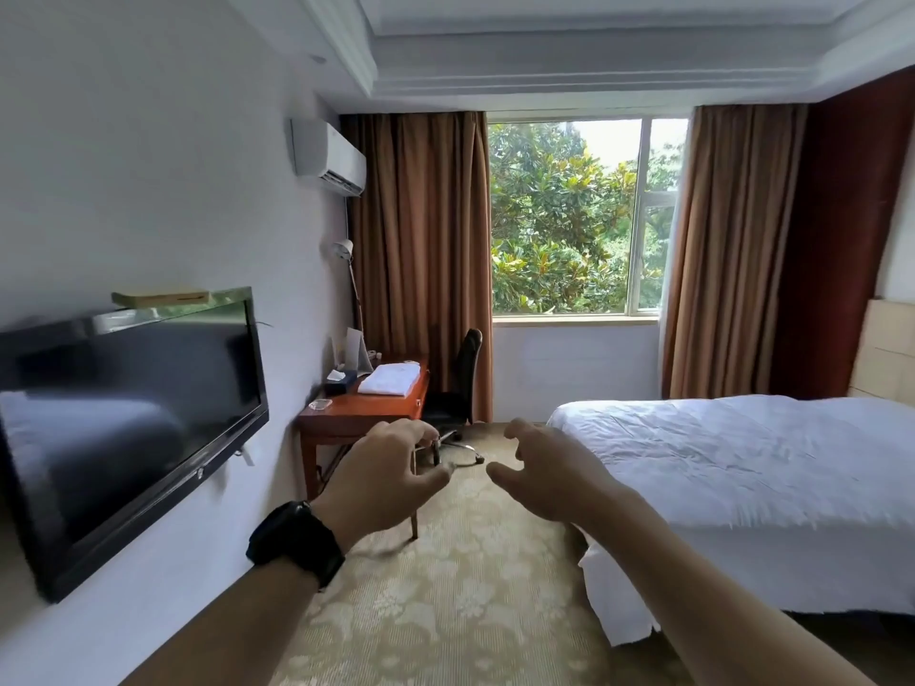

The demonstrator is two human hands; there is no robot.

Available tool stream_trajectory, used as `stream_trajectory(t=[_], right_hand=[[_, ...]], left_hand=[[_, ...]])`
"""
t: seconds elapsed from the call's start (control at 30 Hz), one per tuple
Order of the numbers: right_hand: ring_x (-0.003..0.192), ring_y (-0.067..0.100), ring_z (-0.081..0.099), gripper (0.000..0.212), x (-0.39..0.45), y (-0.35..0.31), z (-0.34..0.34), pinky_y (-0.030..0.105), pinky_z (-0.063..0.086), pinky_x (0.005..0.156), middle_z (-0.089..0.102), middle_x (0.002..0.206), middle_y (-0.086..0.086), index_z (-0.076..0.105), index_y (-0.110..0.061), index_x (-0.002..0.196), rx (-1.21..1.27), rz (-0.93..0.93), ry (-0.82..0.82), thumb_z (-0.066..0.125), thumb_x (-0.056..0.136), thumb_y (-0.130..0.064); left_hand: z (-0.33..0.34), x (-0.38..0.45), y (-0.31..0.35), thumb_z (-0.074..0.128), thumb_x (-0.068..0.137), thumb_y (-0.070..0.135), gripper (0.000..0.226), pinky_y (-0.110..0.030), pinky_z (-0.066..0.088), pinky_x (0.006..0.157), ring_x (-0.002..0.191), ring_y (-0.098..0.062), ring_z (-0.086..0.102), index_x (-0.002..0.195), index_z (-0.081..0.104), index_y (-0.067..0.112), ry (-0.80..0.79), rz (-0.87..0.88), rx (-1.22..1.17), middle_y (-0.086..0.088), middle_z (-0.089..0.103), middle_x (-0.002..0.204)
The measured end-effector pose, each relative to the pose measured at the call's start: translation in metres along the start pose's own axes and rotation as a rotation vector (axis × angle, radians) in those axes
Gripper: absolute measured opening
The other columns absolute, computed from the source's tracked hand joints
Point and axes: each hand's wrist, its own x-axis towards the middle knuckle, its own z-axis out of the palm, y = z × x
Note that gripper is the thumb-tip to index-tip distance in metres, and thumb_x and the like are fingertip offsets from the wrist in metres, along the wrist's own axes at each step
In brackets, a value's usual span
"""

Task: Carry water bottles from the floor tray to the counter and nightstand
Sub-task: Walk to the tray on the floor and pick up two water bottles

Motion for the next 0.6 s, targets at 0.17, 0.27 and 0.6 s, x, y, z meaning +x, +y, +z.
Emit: stream_trajectory(t=[0.17,0.27,0.6], right_hand=[[0.103,0.022,0.062,0.047,0.14,0.034,0.019,0.035,0.053,0.087,0.066,0.119,0.004,0.053,-0.017,0.127,0.008,0.042,0.022,0.059,0.09,-0.045],[0.097,0.02,0.062,0.045,0.215,0.049,0.025,0.035,0.054,0.086,0.066,0.116,0.003,0.054,-0.017,0.125,0.015,0.059,0.033,0.059,0.09,-0.044],[0.083,0.013,0.054,0.05,0.381,0.065,0.064,0.025,0.044,0.065,0.064,0.106,-0.002,0.05,-0.017,0.132,0.045,-0.035,0.024,0.056,0.091,-0.044]], left_hand=[[0.029,0.133,-0.062,0.06,0.089,0.05,0.052,-0.028,0.044,0.102,0.121,-0.009,0.053,0.132,0.057,0.022,0.023,0.029,0.017,0.008,0.062,0.131],[0.042,0.209,-0.09,0.059,0.088,0.052,0.052,-0.032,0.044,0.104,0.121,-0.009,0.054,0.131,0.057,0.022,0.02,0.035,0.016,0.007,0.063,0.131],[0.069,0.339,-0.173,0.059,0.087,0.055,0.051,-0.032,0.049,0.099,0.118,-0.01,0.056,0.129,0.058,0.025,0.042,-0.056,0.031,0.008,0.063,0.13]])
